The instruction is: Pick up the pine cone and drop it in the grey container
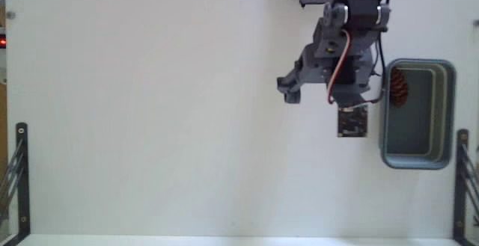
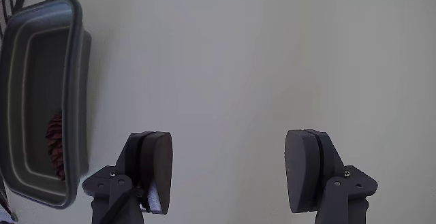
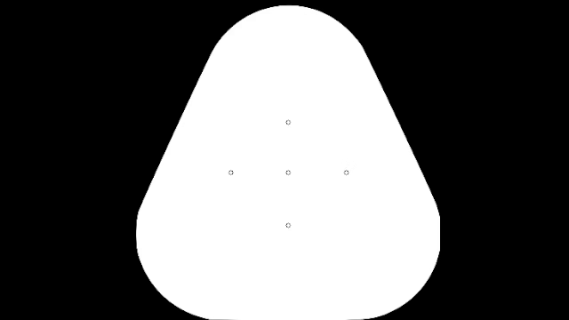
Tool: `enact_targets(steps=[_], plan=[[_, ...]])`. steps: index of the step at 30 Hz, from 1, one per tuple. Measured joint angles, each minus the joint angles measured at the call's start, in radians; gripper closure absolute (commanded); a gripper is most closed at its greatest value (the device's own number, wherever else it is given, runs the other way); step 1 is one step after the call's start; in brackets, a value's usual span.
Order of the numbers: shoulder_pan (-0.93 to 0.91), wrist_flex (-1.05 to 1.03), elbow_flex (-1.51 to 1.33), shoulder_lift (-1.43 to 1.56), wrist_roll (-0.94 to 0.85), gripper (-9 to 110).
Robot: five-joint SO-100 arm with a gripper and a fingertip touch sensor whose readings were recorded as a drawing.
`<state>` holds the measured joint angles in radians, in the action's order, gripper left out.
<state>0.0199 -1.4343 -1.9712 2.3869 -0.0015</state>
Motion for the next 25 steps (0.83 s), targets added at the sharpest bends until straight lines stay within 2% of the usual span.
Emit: enact_targets(steps=[25], plan=[[-0.011, 0.0, -0.025, 0.049, -0.003, -9]])
